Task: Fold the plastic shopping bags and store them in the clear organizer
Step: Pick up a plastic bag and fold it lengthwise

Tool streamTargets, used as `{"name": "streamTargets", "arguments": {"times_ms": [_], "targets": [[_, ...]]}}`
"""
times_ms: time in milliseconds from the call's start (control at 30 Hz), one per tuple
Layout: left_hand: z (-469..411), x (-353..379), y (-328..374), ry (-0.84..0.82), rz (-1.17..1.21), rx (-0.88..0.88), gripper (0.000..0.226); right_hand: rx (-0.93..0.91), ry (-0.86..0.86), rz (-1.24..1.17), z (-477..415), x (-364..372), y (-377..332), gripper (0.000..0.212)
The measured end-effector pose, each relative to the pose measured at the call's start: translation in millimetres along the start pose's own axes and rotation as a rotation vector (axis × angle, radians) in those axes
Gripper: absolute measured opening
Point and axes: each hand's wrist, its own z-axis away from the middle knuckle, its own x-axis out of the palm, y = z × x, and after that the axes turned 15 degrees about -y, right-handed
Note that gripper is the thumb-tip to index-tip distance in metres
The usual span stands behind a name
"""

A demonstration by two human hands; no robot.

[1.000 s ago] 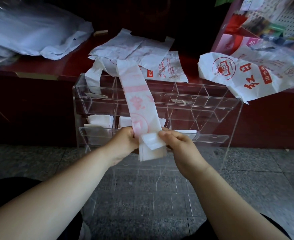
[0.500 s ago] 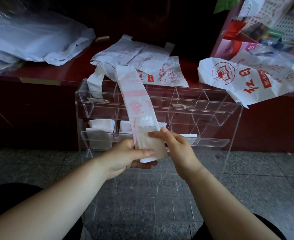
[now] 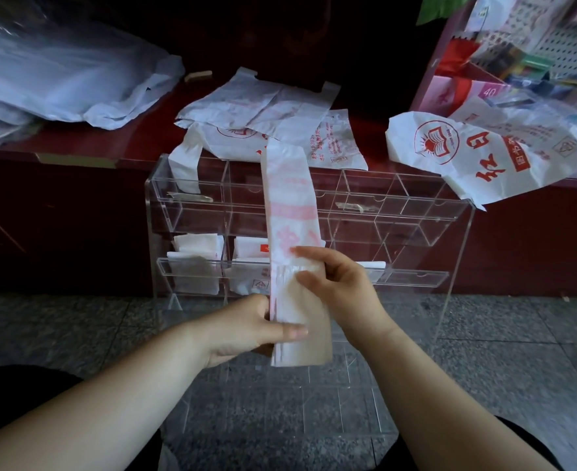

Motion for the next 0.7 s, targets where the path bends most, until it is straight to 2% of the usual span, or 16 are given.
{"name": "streamTargets", "arguments": {"times_ms": [167,233,367,433,533,600,700], "targets": [[-5,-6,9,0.272,0.244,0.145,0.016,-0.039,-0.035,0.082,1,1,4,0.044],[-7,-8,11,0.333,0.251,0.202,0.022,-0.042,-0.054,0.120,1,3,7,0.048],[-8,-9,10,0.365,0.179,0.221,0.018,-0.094,-0.083,0.159,3,5,9,0.045],[-7,-10,11,0.359,0.183,0.223,0.016,-0.171,-0.019,0.222,5,4,10,0.037],[-5,-16,13,0.374,0.227,0.232,0.016,-0.393,0.110,0.653,9,-9,13,0.032],[-3,-19,15,0.383,0.242,0.224,0.015,-0.475,0.099,0.974,11,-17,18,0.040],[0,-21,18,0.368,0.284,0.203,0.011,-0.531,0.064,1.240,14,-16,23,0.041]]}}
